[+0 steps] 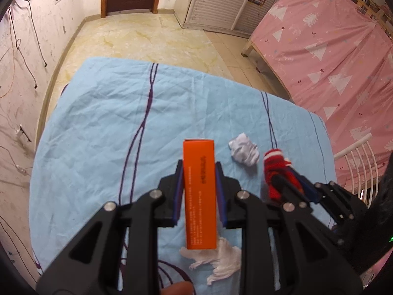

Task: Collect trash
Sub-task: 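Grasp the second orange box with the left tool while the right tool grasps the red knit sock, then carry orange box and red sock to the yellow bin and open both tools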

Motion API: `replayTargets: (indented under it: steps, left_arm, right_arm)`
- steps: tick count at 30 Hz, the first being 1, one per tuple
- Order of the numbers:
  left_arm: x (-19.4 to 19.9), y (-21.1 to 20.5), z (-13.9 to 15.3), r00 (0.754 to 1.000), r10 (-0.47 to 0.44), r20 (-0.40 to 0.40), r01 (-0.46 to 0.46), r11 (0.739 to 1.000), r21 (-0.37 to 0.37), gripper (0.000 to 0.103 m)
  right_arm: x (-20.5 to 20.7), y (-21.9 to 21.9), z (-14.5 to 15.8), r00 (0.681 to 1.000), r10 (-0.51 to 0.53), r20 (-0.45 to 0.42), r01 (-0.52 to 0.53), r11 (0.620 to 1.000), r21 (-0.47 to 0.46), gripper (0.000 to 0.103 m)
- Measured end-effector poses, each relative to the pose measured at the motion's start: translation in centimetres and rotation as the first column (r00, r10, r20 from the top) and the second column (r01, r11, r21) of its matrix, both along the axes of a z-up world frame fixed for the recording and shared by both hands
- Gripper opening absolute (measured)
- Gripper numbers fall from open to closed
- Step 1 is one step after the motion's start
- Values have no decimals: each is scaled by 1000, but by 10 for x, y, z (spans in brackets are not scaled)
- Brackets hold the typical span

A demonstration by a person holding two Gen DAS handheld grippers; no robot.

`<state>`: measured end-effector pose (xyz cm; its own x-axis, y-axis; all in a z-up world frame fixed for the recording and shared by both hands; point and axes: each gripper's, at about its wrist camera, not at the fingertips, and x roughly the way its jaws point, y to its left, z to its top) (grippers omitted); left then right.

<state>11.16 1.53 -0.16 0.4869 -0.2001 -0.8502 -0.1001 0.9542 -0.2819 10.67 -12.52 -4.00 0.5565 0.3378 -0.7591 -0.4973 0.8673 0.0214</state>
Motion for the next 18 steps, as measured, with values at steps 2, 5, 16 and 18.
replayTargets:
  steps: [2, 5, 16, 18]
  left_arm:
    - [-2, -2, 4, 1000, -2, 9, 2, 1000, 0, 22]
    - [-6, -6, 12, 1000, -11, 27, 11, 1000, 4, 22]
    - [-11, -51, 33, 995, -80, 58, 77, 996, 45, 22]
    - [-12, -65, 38, 992, -103, 66, 100, 994, 53, 22]
  right_arm:
    - [-2, -4, 8, 1000, -6, 18, 6, 1000, 13, 6]
    - [-7, -12, 18, 999, -13, 35, 12, 1000, 28, 6]
    - [-31, -82, 45, 988, -127, 91, 118, 988, 98, 6]
    - [-37, -100, 48, 982, -159, 99, 147, 983, 111, 6]
